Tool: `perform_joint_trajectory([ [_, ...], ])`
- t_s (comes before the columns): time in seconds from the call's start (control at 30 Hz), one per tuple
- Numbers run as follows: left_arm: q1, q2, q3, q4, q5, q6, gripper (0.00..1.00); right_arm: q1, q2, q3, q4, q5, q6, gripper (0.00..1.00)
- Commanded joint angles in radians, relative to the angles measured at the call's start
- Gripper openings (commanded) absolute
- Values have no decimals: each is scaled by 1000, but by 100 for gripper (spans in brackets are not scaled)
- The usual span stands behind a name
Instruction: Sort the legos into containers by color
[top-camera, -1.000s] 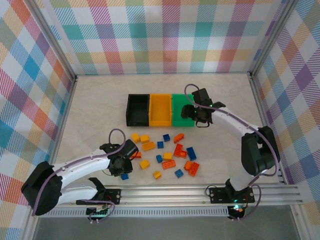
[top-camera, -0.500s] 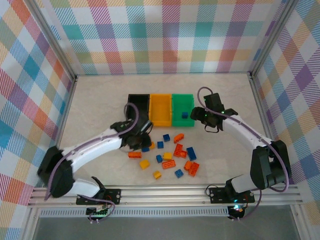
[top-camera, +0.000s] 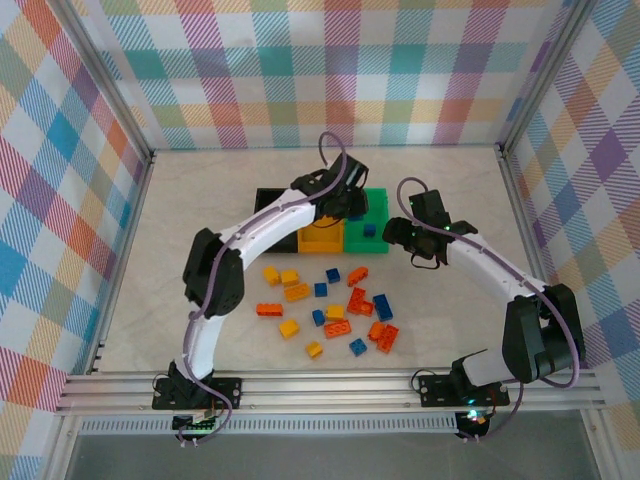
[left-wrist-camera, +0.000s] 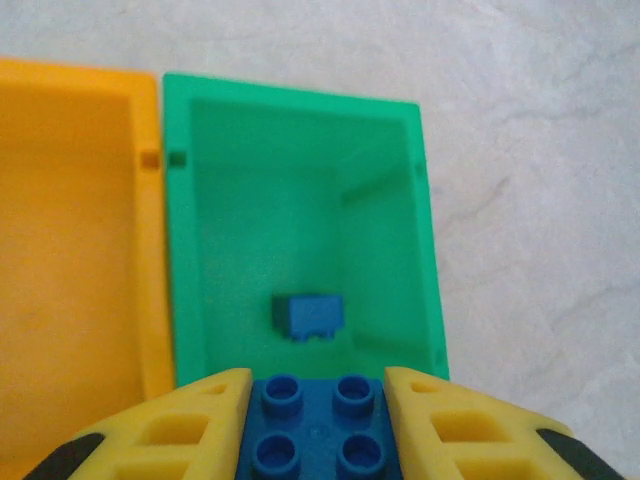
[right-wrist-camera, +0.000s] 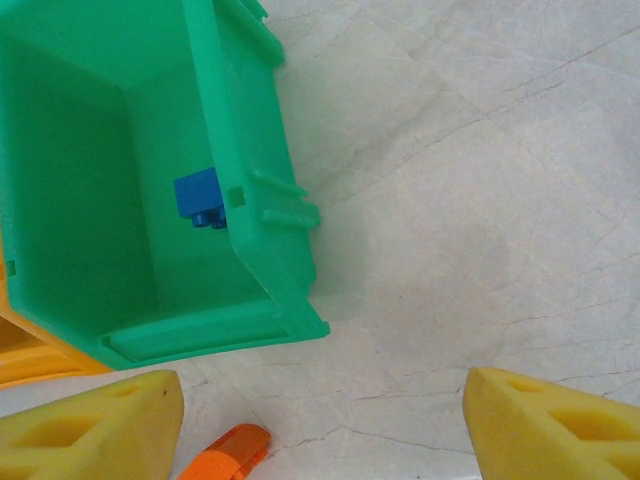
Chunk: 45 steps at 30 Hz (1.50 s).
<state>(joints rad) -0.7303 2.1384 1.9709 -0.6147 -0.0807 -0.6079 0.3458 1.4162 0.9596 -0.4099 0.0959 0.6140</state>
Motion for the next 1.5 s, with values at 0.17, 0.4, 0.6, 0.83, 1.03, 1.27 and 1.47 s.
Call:
perform_joint_trajectory([
  [0.17,8,145,201,-124,-25,41,59,-11,-34,-13,-16,-5,-11,76],
  [0.4,9,95,192,-109,-27,34,83,-12,-42,-15,-11,-29,-32,77],
  [0.6,11,-161,-130,28,-43,20,95,39,-26,-16,-6,-83,-79,76],
  [0.83,17,-516,-627,124,-56,-33,100,194,63,-15,-7,-95,-126,77],
  [1.03,19,-799,-951,156,-82,-89,100,290,184,14,-9,-36,-149,81],
  [1.27,20,-1033,-1194,173,-105,-130,100,317,280,70,-40,42,-26,79],
  [1.47,26,-1132,-1271,182,-116,-136,100,323,292,74,-17,38,117,76],
])
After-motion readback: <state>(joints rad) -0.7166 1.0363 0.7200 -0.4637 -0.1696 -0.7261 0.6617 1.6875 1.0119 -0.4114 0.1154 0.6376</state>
